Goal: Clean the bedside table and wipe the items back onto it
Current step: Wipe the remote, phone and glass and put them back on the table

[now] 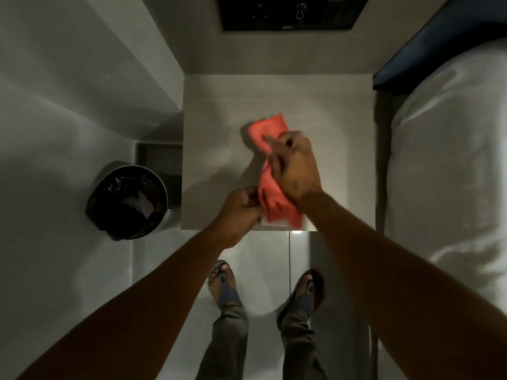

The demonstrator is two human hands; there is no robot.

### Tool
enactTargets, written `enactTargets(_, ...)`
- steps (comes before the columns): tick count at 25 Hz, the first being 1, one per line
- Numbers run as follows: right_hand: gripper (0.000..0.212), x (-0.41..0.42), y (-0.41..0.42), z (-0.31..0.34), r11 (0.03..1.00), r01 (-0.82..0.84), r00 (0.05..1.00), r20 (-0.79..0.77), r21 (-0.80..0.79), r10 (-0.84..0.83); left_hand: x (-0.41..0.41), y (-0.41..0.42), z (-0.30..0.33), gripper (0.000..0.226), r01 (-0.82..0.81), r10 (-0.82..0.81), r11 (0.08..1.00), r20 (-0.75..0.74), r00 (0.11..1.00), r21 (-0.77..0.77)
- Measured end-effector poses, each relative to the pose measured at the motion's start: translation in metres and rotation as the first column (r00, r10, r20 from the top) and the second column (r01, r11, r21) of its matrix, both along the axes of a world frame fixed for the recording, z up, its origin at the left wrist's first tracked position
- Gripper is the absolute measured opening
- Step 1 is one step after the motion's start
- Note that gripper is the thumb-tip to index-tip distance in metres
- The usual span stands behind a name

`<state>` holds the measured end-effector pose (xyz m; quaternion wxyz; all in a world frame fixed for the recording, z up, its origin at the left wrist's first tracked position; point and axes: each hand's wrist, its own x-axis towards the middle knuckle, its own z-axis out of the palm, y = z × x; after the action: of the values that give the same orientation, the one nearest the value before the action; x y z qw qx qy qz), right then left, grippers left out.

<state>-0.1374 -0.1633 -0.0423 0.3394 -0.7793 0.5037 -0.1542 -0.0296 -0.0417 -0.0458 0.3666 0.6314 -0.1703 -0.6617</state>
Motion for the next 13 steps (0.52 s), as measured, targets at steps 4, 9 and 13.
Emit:
enactTargets(4, 0.039, -0.015, 0.009, 0.007, 1.000, -0.014, 0.998, 0.060, 0.014, 0.014, -0.001, -0.019, 0.005, 0.031, -0.096, 0.098, 0.993, 0.030, 0.995, -0.075)
enactTargets(9, 0.031, -0.026, 0.040, 0.016, 0.995, -0.055, 0.995, 0.074, -0.078, 0.061, -0.004, -0.019, 0.013, 0.035, -0.113, 0.113, 0.983, -0.011, 0.994, -0.144)
enactTargets(13, 0.034, 0.003, -0.015, 0.014, 0.931, 0.192, 0.922, 0.268, 0.309, -0.279, -0.008, -0.010, 0.020, 0.025, -0.077, 0.075, 0.995, -0.044, 0.996, -0.061)
